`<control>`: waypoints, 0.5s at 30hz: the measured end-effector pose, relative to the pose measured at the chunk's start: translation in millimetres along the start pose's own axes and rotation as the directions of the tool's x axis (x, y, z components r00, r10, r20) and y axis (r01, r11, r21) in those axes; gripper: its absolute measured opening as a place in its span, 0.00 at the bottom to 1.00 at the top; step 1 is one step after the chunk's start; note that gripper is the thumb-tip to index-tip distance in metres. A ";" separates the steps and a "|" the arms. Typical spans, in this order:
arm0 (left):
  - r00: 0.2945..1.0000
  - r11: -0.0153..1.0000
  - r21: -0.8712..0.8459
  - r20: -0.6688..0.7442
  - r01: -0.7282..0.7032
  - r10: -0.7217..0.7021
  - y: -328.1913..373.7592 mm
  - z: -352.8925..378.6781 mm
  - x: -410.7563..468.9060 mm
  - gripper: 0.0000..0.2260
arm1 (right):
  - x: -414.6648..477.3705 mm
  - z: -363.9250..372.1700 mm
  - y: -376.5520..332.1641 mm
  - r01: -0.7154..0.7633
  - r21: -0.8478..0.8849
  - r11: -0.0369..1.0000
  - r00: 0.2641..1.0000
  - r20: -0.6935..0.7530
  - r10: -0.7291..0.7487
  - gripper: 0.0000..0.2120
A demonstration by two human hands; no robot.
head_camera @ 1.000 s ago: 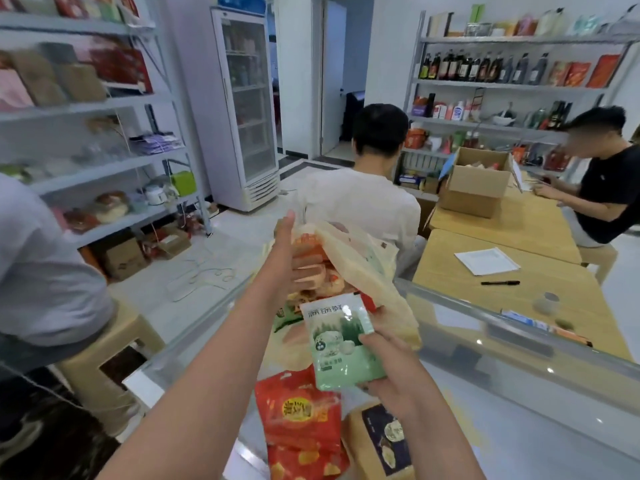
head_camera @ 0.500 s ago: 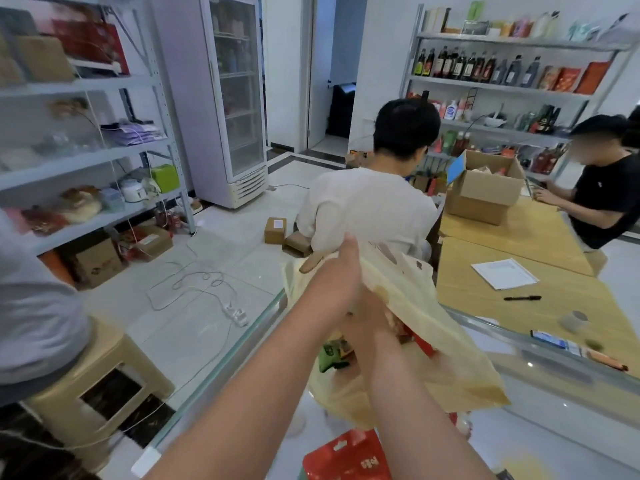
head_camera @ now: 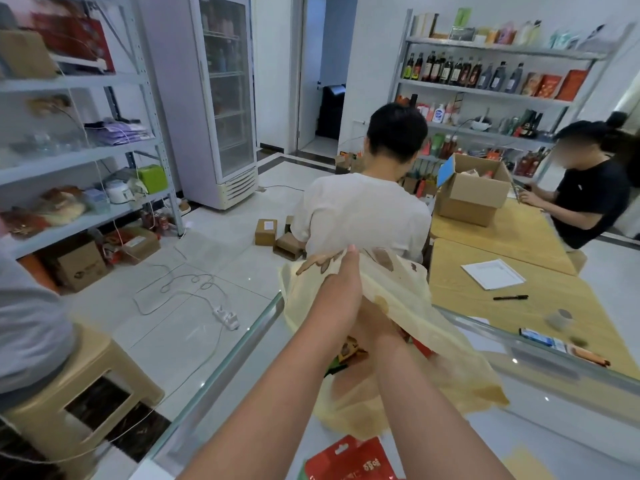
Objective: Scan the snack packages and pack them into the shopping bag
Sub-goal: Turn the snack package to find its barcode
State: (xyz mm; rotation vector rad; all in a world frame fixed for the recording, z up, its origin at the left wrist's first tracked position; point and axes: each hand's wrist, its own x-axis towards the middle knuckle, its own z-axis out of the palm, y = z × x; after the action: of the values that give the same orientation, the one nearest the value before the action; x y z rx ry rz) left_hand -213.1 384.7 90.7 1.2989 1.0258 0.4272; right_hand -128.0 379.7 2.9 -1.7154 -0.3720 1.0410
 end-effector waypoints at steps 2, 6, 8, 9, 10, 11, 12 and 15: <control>1.000 0.997 -0.068 -0.006 -0.021 0.021 -6.8 5.8 0.2 0.33 | 1.5 -10.4 2.4 -0.020 0.000 1.000 1.000 0.007 0.020 0.10; 0.998 0.994 -0.096 0.034 -0.046 0.050 -17.0 19.0 -2.9 0.23 | -27.4 -40.3 5.5 0.019 0.026 0.999 1.000 -0.021 -0.019 0.12; 0.990 0.994 -0.090 0.121 -0.056 0.067 -22.4 28.2 -7.3 0.17 | -56.6 -63.5 12.5 0.108 -0.041 0.993 0.994 0.009 -0.108 0.15; 0.985 0.996 -0.070 0.158 -0.061 0.072 -25.7 33.9 -9.4 0.15 | -72.4 -76.9 17.3 0.146 -0.080 0.986 0.989 0.031 -0.144 0.15; 0.980 0.996 -0.031 0.179 -0.080 0.084 -29.4 40.3 -12.0 0.15 | -86.8 -92.3 22.4 0.192 -0.105 0.976 0.981 0.056 -0.186 0.14; 0.977 0.993 0.041 0.187 -0.114 0.105 -34.3 46.6 -13.1 0.16 | -96.0 -110.3 29.1 0.229 -0.133 0.964 0.973 0.044 -0.225 0.12; 0.972 0.977 0.142 0.197 -0.160 0.131 -39.7 53.5 -14.6 0.18 | -101.4 -128.6 34.5 0.250 -0.138 0.958 0.967 -0.008 -0.253 0.11; 0.938 0.781 0.540 0.307 -0.314 0.164 -61.1 79.4 -17.2 0.20 | -103.9 -184.4 56.0 0.230 -0.125 0.965 0.923 -0.285 -0.257 0.09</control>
State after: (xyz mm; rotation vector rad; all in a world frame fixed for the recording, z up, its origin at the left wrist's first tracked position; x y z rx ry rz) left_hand -174.2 308.7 35.5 2.0030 0.8029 0.1273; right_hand -55.7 173.3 15.1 -1.8200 -0.4285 0.5794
